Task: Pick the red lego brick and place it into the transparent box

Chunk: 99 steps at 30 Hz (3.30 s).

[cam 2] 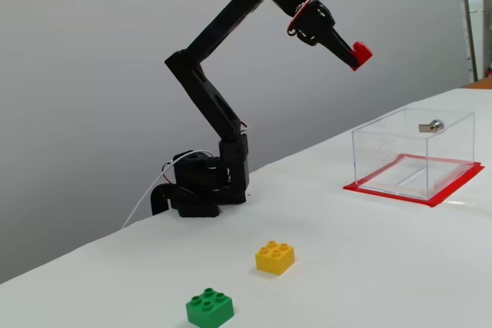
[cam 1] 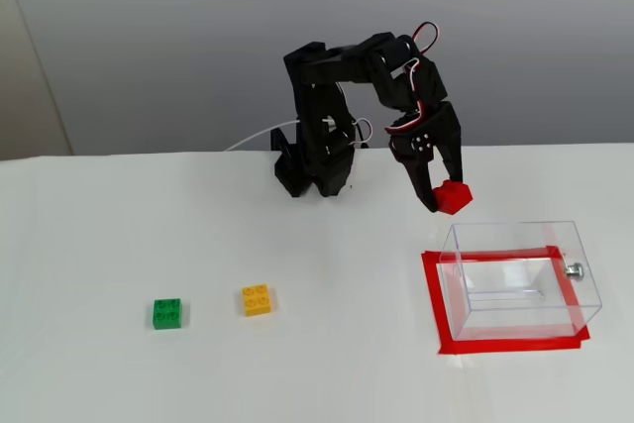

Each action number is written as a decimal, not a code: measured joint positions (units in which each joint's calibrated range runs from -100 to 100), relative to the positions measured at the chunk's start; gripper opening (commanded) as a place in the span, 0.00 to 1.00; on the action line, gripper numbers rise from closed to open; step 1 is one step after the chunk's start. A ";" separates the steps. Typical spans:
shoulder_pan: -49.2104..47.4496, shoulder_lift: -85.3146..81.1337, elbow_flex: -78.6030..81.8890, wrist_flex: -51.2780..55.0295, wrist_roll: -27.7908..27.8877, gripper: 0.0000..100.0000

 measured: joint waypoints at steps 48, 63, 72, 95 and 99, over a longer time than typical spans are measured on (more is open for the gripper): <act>-14.32 40.00 -26.92 -5.91 0.10 0.08; -16.35 40.00 -23.65 -6.00 0.10 0.12; -16.35 41.10 -23.65 -6.00 0.10 0.25; -12.07 35.86 -23.65 -4.46 0.34 0.01; -8.33 30.44 -23.65 -2.23 4.69 0.01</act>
